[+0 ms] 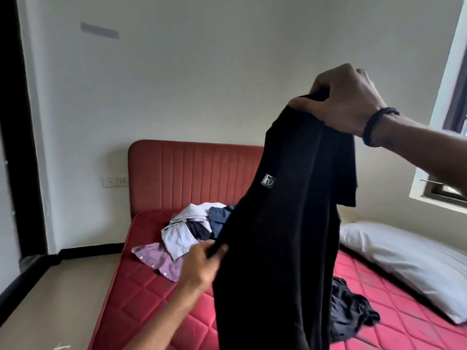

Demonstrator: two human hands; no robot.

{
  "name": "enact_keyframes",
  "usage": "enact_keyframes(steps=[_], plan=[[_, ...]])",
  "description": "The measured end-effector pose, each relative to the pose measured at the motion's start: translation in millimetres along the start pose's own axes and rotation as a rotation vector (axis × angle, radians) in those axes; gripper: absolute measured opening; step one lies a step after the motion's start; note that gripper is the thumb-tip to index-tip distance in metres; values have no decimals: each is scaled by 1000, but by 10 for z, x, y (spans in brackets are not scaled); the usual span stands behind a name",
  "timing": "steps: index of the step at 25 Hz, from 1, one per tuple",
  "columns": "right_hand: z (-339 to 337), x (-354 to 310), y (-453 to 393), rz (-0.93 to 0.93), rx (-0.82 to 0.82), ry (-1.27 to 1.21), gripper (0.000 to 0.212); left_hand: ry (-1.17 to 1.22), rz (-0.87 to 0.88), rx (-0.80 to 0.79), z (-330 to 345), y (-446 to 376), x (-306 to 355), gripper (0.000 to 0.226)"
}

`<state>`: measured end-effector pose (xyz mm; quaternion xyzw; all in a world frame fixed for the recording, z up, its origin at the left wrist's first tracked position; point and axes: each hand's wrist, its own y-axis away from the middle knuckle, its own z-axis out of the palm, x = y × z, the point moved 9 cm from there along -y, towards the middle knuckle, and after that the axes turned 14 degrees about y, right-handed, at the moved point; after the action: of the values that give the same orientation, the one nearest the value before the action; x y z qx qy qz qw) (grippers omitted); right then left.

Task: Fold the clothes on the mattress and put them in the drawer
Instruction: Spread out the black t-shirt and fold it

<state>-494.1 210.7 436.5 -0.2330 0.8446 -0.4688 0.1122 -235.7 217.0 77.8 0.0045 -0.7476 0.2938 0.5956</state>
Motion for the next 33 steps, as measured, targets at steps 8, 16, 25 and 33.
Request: enact_keyframes(steps=[8,16,25,33], plan=[[471,556,277,107,-198,92,58,-122,224,279,-1524,-770,1319,46],[464,697,369,84,-172,212,69,-1236,280,-141,-1811,-943,2732,70],[925,884,-495,371,-304,-451,9,-878,270,360,-2813,-1254,3083,59],[3390,363,-109,636,-398,-537,36,-1226,-55,256,-3088,-1809,1316,103]])
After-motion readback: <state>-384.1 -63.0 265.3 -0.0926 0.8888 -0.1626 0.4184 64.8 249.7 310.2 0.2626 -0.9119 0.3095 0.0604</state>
